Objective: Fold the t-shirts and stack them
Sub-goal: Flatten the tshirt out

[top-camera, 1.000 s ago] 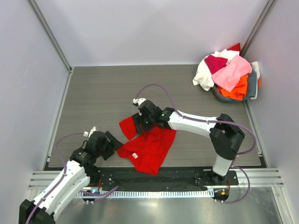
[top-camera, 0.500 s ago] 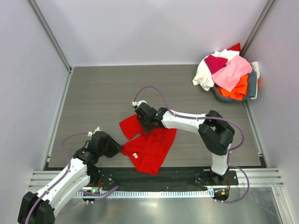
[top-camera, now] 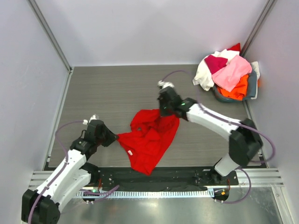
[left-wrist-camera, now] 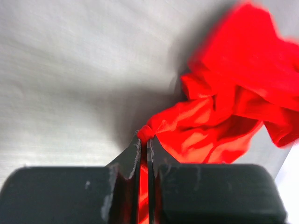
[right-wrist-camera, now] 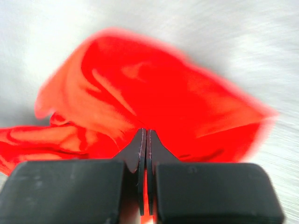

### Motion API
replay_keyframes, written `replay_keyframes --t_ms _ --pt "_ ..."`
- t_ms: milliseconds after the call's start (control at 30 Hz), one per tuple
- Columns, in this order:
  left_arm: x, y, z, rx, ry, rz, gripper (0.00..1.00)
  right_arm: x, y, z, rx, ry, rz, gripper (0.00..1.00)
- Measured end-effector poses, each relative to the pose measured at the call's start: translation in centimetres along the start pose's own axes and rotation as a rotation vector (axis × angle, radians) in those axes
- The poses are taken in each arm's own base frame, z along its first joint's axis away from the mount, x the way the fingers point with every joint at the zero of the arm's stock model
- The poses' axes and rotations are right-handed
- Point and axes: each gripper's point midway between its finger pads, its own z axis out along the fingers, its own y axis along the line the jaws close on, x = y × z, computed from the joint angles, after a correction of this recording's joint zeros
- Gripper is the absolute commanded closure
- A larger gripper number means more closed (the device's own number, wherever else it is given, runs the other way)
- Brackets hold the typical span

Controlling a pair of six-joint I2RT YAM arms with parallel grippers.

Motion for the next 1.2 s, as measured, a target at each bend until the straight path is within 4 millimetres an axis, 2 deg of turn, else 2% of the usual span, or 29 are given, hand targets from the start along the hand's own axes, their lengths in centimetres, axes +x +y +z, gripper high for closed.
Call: replay_keyframes --t_ms 67,133,200,267,333,400,533,567,600,633,667,700,800,933,1067,1200 --pt "-1.6 -0.5 -0.1 -0.004 -0.014 -0.017 1.00 -2.6 -3.7 -2.1 0.019 -0.078 0.108 0.99" --pt "-3.9 -0.6 0.0 -0.019 -0.026 -0.065 1.00 -5.0 -8.4 -4.9 0.066 -0.176 0.225 0.99" --pt "-6.7 -0.3 0.1 -0.036 -0.034 -0.125 1.00 -6.2 -12.5 -7.9 0.122 -0.270 0.324 0.99" --pt "-9.2 0.0 -0.1 -0.042 -0.051 -0.178 1.00 -6.5 -15.6 -10.9 0.160 -0.364 0.402 0.99" --pt "-12.0 -0.4 -1.1 -0.021 -0.090 -0.200 1.00 -5.4 -17.3 -12.8 0.187 -0.411 0.457 0.99" --pt "-13.9 -1.3 -2.3 0.007 -0.131 -0.191 1.00 -3.5 -18.7 -13.8 0.216 -0.437 0.512 0.99" --pt "-16.5 -3.4 -5.3 0.052 -0.220 -0.122 1.00 1.6 -21.0 -13.6 0.306 -0.399 0.617 0.99" --pt "-16.8 -3.8 -6.1 0.058 -0.239 -0.103 1.00 2.9 -21.5 -13.5 0.329 -0.389 0.645 0.93" --pt "-17.1 -4.1 -6.8 0.061 -0.257 -0.088 1.00 4.0 -21.9 -13.4 0.349 -0.377 0.669 0.83" --pt "-17.3 -4.3 -7.5 0.065 -0.274 -0.077 1.00 5.0 -22.2 -13.3 0.365 -0.368 0.697 0.54" --pt "-17.4 -4.3 -7.9 0.067 -0.284 -0.068 1.00 5.5 -22.3 -13.3 0.368 -0.366 0.716 0.43" --pt "-17.5 -4.3 -8.3 0.068 -0.292 -0.063 0.99 5.8 -22.3 -13.3 0.368 -0.368 0.725 0.39" --pt "-17.3 -4.1 -8.2 0.064 -0.285 -0.063 0.99 5.7 -21.1 -12.5 0.286 -0.345 0.705 0.39" --pt "-16.1 -2.8 -6.1 0.036 -0.207 -0.082 1.00 5.0 -18.0 -10.7 0.128 -0.280 0.639 0.40" --pt "-14.5 -1.2 -3.7 0.001 -0.117 -0.118 0.99 4.8 -12.7 -9.1 -0.037 -0.184 0.483 0.42" --pt "-14.8 -0.9 -2.7 -0.006 -0.104 -0.133 1.00 4.3 -6.2 -7.8 -0.171 -0.097 0.306 0.46"
